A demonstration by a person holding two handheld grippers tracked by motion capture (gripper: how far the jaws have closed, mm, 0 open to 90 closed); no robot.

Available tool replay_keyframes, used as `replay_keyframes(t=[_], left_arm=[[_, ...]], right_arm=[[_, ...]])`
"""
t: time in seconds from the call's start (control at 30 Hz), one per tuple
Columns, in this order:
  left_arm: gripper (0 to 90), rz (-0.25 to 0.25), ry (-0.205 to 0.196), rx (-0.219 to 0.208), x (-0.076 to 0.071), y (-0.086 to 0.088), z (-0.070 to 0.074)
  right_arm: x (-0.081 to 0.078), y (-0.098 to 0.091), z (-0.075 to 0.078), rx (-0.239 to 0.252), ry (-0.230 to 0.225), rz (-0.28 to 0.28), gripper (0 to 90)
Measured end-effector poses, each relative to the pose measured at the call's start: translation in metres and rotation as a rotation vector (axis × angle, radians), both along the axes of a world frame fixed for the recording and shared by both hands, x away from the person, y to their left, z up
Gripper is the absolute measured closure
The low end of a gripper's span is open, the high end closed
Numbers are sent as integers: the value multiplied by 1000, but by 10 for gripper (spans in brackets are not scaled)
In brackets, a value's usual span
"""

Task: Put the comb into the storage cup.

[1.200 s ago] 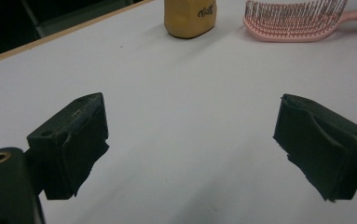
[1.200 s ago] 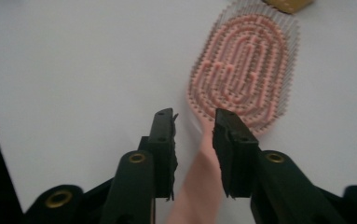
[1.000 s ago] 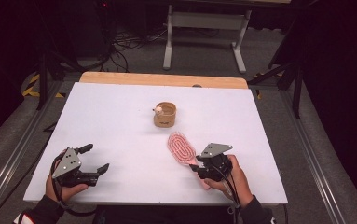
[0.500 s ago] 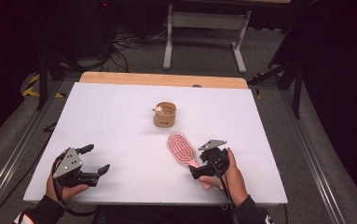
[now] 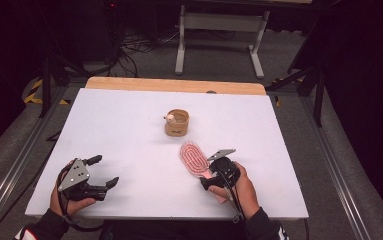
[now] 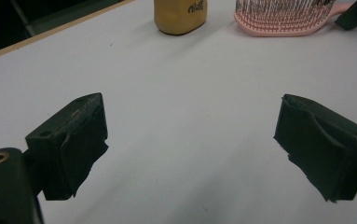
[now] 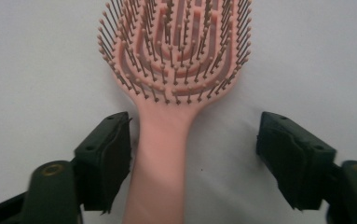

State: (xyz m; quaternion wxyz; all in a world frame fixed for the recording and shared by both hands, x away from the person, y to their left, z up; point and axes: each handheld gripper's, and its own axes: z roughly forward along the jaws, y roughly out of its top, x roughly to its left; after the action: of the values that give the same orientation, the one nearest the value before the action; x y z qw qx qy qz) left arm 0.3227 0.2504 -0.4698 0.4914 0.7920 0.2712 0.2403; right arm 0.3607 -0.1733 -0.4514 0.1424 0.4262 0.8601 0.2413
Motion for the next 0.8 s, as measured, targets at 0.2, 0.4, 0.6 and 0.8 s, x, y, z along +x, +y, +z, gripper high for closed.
replay_keyframes(t=[0.2,0.4,0.6,0.8], left_arm=[[102,-2,3,3,0,-1,0],[102,-4,3,5,0,-1,0],[103,-7,6,0,0,-1,0],[103,-3,4,-5,0,-1,0]], right_arm=[[-1,0,1,21,-15,16,488],[-1,-1,1,37,-32,36,675],[1,-7,0,63,-32,53,695],[-1,-9,-1,81,-55,64,695]])
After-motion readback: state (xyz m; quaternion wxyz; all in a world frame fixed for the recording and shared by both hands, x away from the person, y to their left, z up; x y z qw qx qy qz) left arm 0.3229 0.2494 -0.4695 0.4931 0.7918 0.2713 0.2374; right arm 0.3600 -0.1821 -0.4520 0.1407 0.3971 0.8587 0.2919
